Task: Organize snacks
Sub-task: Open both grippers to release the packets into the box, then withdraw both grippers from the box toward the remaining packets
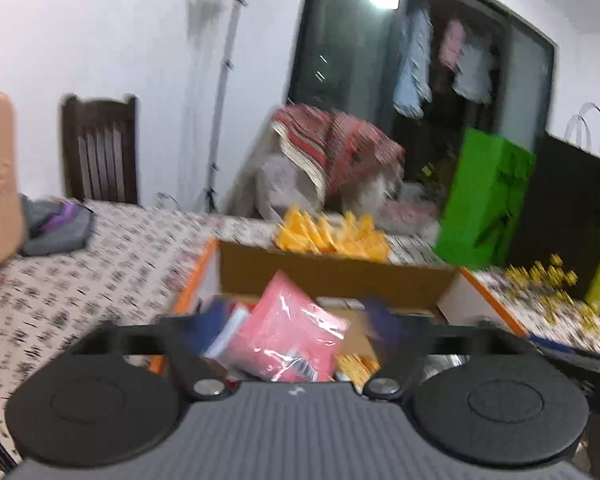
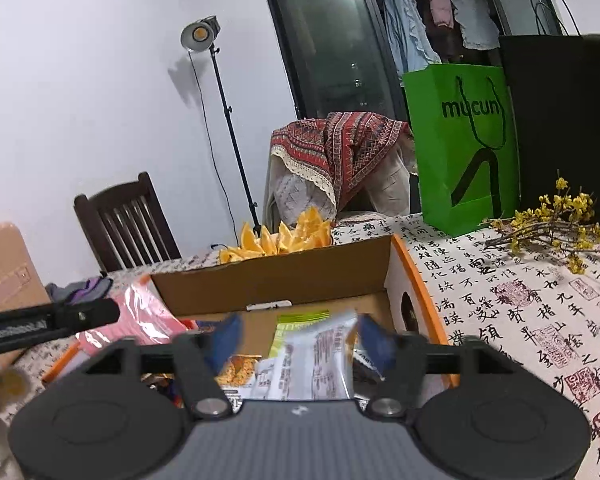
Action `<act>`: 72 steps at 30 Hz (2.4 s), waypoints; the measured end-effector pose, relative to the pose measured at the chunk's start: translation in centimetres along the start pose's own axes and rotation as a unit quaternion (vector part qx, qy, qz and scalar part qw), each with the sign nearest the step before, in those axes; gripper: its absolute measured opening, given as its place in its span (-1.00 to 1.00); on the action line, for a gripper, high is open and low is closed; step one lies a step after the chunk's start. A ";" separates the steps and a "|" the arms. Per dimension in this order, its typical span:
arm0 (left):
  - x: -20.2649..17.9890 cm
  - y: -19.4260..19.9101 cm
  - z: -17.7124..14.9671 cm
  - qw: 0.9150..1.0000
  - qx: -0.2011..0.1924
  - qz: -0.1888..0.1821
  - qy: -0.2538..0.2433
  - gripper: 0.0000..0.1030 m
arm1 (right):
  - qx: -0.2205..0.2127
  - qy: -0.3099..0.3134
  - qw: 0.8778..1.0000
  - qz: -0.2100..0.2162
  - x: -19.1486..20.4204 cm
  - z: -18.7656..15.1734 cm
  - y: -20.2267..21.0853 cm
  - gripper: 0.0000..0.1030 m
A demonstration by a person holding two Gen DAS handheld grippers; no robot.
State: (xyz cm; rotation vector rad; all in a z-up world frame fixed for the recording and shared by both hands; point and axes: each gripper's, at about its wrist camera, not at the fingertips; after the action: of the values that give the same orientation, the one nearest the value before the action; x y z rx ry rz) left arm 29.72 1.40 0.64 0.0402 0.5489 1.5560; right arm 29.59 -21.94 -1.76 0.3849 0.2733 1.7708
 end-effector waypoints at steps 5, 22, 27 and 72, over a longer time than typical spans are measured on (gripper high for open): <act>0.6 0.7 0.4 1.000 -0.012 0.001 0.024 1.00 | -0.001 -0.020 1.000 0.016 -0.4 0.1 0.2 1.00; 0.0 2.0 0.5 1.000 -0.004 0.015 0.008 1.00 | -0.002 -0.018 1.000 0.003 -0.1 0.3 1.3 1.00; -0.5 4.0 0.7 1.000 -0.015 0.006 0.001 1.00 | -0.006 -0.014 1.000 0.003 0.1 0.6 2.2 1.00; 10.9 21.3 -6.4 0.998 0.013 0.053 0.014 1.00 | 0.114 0.031 0.993 0.017 2.7 -8.7 17.0 1.00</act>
State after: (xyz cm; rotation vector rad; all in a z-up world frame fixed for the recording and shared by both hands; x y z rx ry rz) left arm 6.75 10.54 -0.65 0.0690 0.5967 1.6545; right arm 10.37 -23.07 -2.87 0.5002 0.5204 1.7917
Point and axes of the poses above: each gripper's, at about its wrist camera, not at the fingertips, and y roughly against the way its jaws point, x to its left, z to its top, and after that the axes turned 10 degrees about y, right-handed
